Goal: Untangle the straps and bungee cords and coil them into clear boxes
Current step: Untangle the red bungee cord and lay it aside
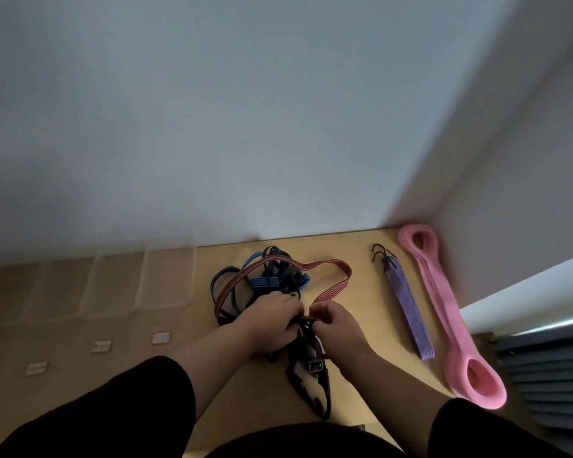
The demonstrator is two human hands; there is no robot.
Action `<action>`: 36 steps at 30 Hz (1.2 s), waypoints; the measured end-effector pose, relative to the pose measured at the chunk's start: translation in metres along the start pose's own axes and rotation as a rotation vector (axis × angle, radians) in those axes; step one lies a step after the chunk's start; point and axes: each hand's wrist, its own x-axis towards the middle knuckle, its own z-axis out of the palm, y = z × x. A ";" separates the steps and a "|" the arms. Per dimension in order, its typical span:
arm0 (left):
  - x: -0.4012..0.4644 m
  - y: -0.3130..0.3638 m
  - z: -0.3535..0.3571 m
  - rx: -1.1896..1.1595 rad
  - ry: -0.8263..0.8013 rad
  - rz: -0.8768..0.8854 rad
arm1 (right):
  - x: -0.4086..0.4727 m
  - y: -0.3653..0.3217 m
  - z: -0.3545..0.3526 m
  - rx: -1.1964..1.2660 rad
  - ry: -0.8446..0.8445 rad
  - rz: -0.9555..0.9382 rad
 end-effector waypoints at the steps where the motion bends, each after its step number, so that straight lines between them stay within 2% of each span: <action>1: -0.001 0.001 -0.002 -0.100 0.040 -0.026 | -0.003 -0.007 -0.002 0.020 0.054 -0.041; 3: -0.004 0.003 -0.008 -0.279 0.113 -0.066 | -0.010 -0.022 -0.009 0.077 0.133 -0.102; 8: -0.005 0.004 -0.032 -0.414 0.178 -0.042 | -0.032 -0.069 -0.029 0.211 0.138 -0.237; 13: -0.008 0.010 -0.069 -0.428 0.254 -0.001 | -0.057 -0.112 -0.040 -0.157 0.144 -0.355; 18: -0.009 0.024 -0.098 -0.442 0.210 0.113 | -0.079 -0.149 -0.055 -0.472 0.148 -0.398; 21: -0.011 0.024 -0.112 -0.550 0.297 0.102 | -0.082 -0.162 -0.068 -0.749 0.310 -0.383; 22: -0.012 0.020 -0.115 -0.584 0.315 0.089 | -0.082 -0.165 -0.072 -0.759 0.388 -0.397; 23: -0.013 0.014 -0.118 -0.597 0.327 0.080 | -0.081 -0.167 -0.076 -0.663 0.461 -0.422; 25: -0.018 -0.001 -0.122 -0.547 0.347 0.066 | -0.082 -0.172 -0.084 -0.309 0.562 -0.466; 27: -0.022 -0.018 -0.120 -0.458 0.373 0.034 | -0.084 -0.180 -0.087 -0.075 0.592 -0.492; 29: -0.026 -0.032 -0.116 -0.394 0.387 -0.011 | -0.086 -0.191 -0.084 0.115 0.562 -0.513; 31: -0.030 -0.037 -0.113 -0.352 0.377 -0.047 | -0.089 -0.204 -0.076 0.266 0.461 -0.544; 33: -0.035 -0.036 -0.111 -0.356 0.347 -0.061 | -0.093 -0.221 -0.068 0.273 0.405 -0.589; 36: -0.046 -0.024 -0.113 -0.403 0.252 0.003 | -0.105 -0.248 -0.059 0.076 0.433 -0.642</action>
